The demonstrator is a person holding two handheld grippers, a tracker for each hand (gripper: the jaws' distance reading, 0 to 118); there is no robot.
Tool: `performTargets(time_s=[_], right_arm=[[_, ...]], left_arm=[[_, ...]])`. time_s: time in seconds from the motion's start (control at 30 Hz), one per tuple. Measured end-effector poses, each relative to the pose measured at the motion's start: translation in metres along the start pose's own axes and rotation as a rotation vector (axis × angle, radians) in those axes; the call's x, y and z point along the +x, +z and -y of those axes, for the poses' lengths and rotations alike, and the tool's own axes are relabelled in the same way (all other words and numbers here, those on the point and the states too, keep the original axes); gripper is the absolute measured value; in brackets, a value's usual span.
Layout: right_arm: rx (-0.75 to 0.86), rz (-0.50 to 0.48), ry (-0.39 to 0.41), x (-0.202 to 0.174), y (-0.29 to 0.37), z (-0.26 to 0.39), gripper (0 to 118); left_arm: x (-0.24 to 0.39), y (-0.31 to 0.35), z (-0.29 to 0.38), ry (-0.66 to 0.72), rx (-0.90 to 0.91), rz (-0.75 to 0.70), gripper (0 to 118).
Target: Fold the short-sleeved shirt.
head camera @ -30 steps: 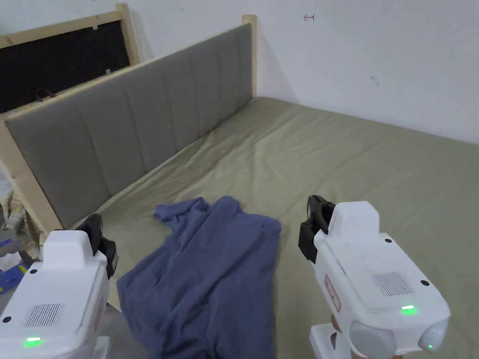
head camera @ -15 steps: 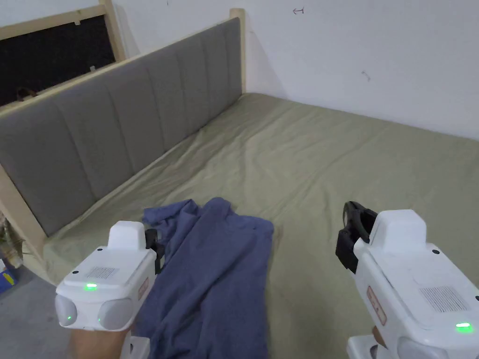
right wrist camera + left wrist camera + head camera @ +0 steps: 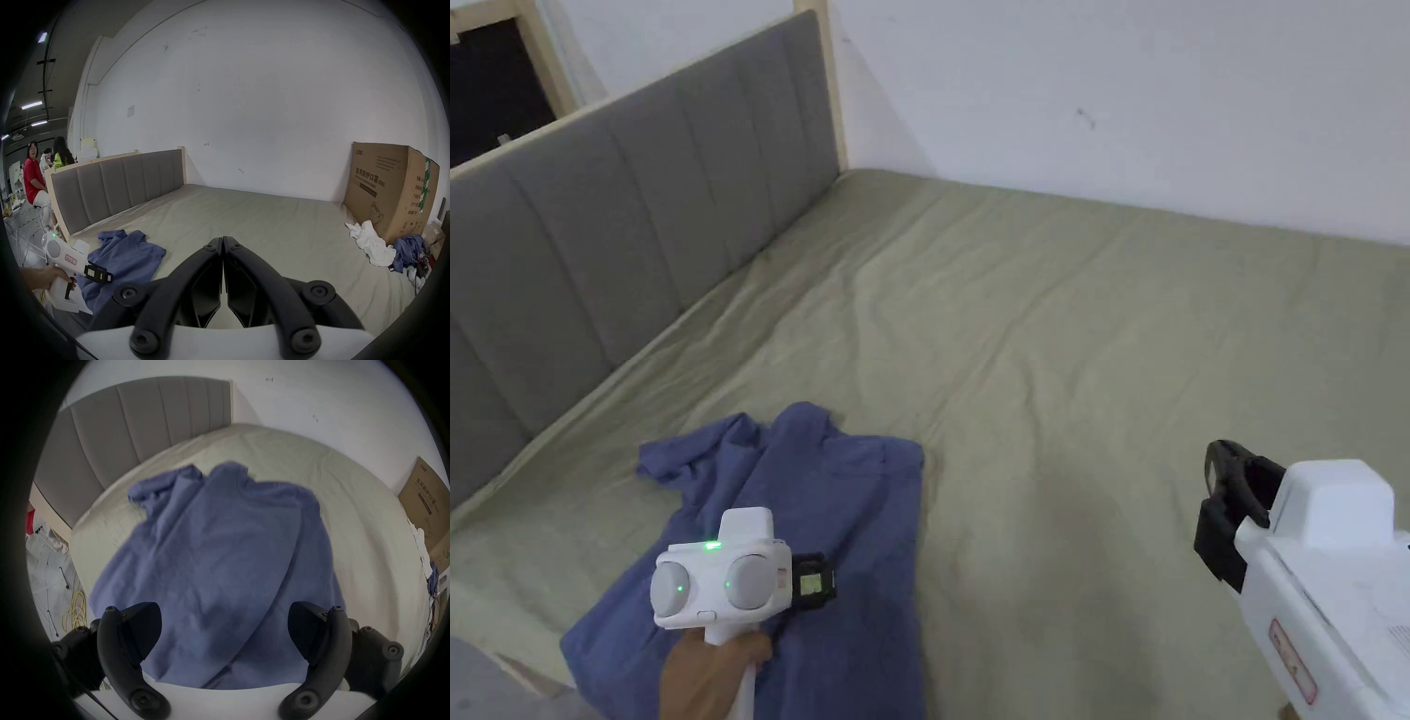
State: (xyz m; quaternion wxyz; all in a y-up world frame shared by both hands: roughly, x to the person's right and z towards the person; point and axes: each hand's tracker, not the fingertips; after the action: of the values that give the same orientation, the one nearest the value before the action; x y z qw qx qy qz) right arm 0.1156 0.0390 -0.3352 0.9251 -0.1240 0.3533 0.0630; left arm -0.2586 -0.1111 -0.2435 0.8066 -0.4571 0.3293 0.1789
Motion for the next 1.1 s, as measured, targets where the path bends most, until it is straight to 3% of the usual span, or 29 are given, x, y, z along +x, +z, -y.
performTargets(time_s=[0.1, 0.17, 0.23, 0.33, 0.57, 0.8, 1.1], right_arm=[[-0.015, 0.018, -0.007, 0.009, 0.002, 0.007, 1], [-0.025, 0.027, -0.011, 0.015, 0.004, 0.010, 1], [-0.031, 0.035, -0.015, 0.018, 0.008, 0.011, 1], [-0.035, 0.044, -0.026, 0.025, 0.013, 0.012, 1], [-0.005, 0.058, -0.048, 0.044, 0.026, 0.010, 1], [0.036, 0.075, -0.072, 0.063, 0.051, 0.008, 1], [0.092, 0.156, -0.093, 0.095, 0.100, 0.000, 1]], left_arm=[[0.002, -0.029, 0.009, -0.017, -0.104, -0.011, 107], [0.002, -0.030, 0.015, -0.010, -0.111, 0.043, 77], [0.006, -0.022, 0.014, 0.017, -0.085, 0.035, 56], [0.010, -0.014, 0.019, -0.071, -0.037, 0.009, 3], [-0.019, 0.043, 0.015, 0.037, 0.123, 0.191, 0], [0.004, 0.134, -0.026, -0.001, 0.322, 0.317, 0], [0.113, 0.242, -0.082, -0.249, 0.480, 0.544, 0]])
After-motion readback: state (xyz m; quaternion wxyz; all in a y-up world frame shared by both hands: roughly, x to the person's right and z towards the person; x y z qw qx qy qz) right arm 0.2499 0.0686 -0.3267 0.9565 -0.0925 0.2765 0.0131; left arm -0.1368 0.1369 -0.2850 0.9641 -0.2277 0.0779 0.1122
